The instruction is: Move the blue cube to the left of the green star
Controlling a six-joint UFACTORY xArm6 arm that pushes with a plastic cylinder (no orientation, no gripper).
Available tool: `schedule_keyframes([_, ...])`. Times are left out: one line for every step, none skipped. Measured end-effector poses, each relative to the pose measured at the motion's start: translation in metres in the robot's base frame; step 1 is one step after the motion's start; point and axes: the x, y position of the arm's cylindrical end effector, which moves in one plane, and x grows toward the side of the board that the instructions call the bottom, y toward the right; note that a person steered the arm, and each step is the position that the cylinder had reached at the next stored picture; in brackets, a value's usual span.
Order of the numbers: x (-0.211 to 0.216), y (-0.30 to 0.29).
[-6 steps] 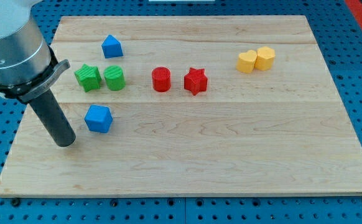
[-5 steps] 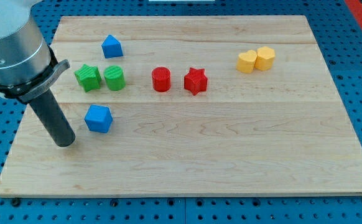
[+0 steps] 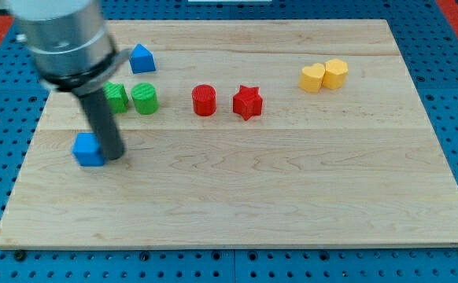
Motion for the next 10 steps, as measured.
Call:
schedule_keyframes([0.036,-0.036])
schedule_keyframes([0.029,-0.061])
schedule_keyframes([0.039,-0.076])
schedule_keyframes([0.011,-0.061])
schedule_keyframes([-0.017,-0.059])
schedule_keyframes([-0.054,-0.063])
schedule_keyframes([-0.076,-0.056])
schedule_keyframes([-0.058,-0.049])
schedule_keyframes([-0.038,0.004])
schedule_keyframes([-0.031,0.066])
